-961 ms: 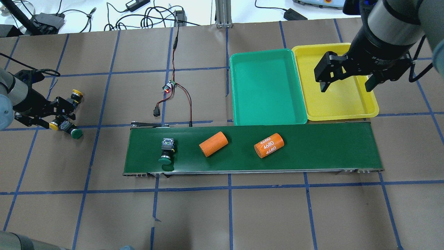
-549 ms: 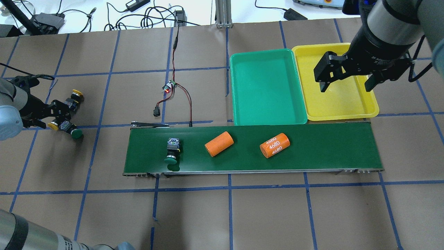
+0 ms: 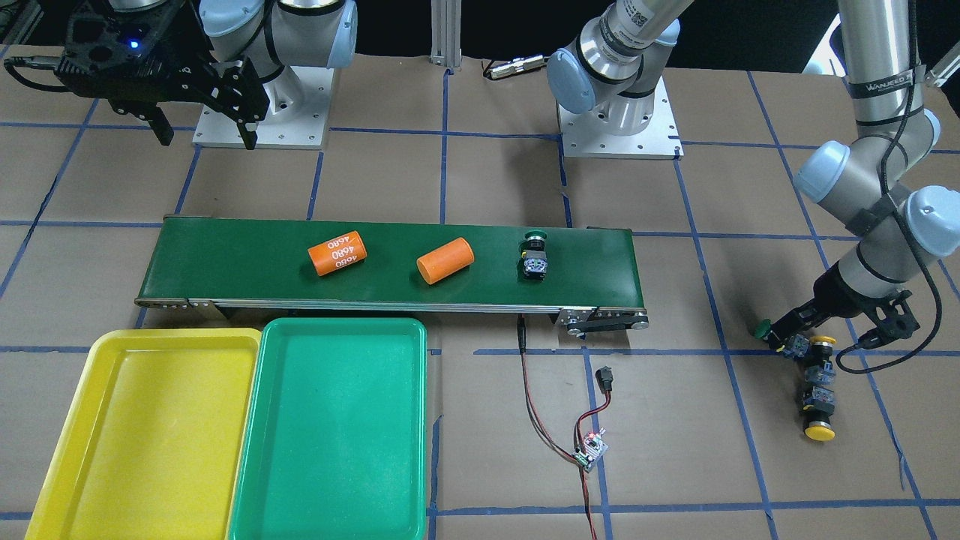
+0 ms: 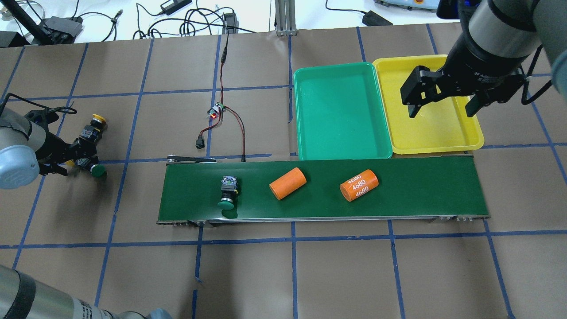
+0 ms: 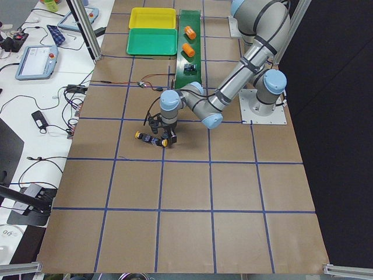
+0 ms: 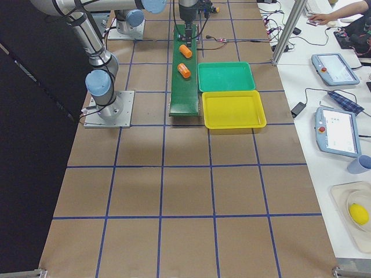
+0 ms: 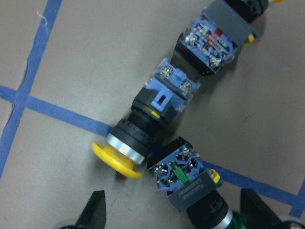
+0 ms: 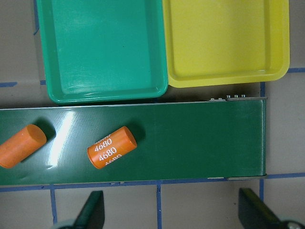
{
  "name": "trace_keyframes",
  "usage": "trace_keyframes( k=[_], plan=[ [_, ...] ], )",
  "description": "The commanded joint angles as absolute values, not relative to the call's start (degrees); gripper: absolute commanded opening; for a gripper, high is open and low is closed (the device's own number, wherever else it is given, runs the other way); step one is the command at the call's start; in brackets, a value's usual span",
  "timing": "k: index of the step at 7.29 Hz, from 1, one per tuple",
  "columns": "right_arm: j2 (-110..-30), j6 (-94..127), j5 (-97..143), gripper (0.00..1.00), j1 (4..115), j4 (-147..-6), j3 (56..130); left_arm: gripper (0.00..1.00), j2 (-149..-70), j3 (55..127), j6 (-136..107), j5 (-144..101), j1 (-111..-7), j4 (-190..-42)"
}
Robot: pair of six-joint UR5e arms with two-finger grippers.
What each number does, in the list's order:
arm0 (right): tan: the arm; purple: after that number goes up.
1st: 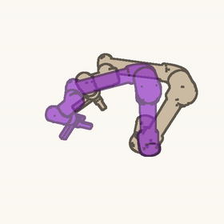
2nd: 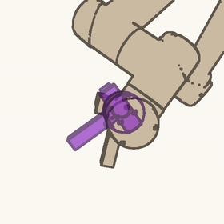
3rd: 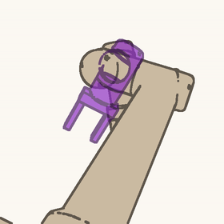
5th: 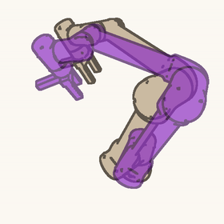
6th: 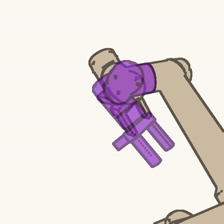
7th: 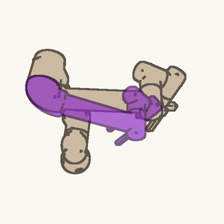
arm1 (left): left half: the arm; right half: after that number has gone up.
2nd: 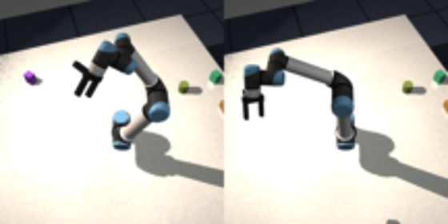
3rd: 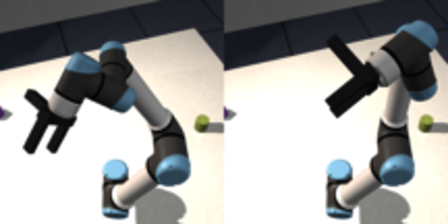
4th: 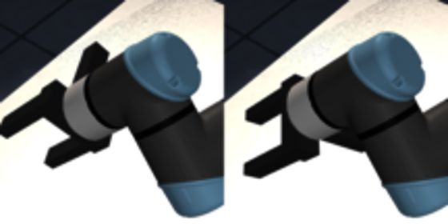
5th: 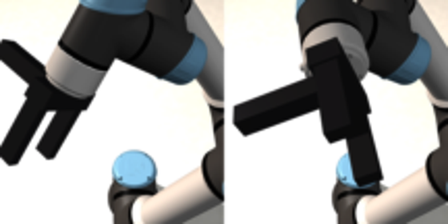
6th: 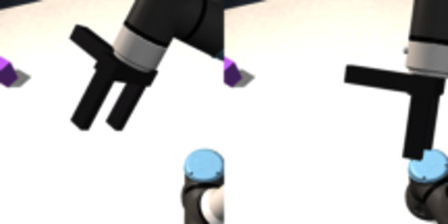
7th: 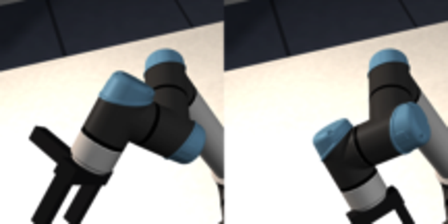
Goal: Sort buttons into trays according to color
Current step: 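Return the left gripper and grasp another green-capped switch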
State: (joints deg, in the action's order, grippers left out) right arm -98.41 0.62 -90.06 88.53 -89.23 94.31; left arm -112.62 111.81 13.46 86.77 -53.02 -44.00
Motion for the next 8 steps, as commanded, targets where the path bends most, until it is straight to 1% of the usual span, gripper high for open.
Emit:
trace_keyframes(
  k=[1,2,3,4,6,7,8],
  plan=[
    [-98.44,0.44,-90.09,1.0,88.51,-89.12,94.31,0.99,-113.38,112.06,9.07,86.31,-53.09,-43.86],
    [-98.35,0.53,-90.09,1.0,88.51,-89.12,94.31,0.95,-113.55,111.8,9.14,86.31,-53.09,-43.68],
    [-98.35,0.53,-90.09,1.0,88.51,-89.12,94.31,0.6,-113.64,111.88,9.66,86.31,-53.09,-43.51],
    [-98.35,0.53,-90.09,1.0,88.51,-89.12,94.31,0.57,-113.64,111.8,9.75,86.22,-53.09,-43.42],
    [-98.26,0.61,-90.09,1.0,88.33,-89.12,94.31,0.58,-114.34,111.62,9.93,86.05,-53.09,-43.16],
    [-98.17,0.62,-90.09,1.0,87.9,-89.12,94.31,0.51,-114.35,111.8,10.02,85.96,-53.09,-42.89],
    [-98.09,0.62,-90.26,1.0,87.8,-89.03,94.39,0.04,-113.82,111.88,10.37,85.96,-53.0,-42.98]
  ],
)
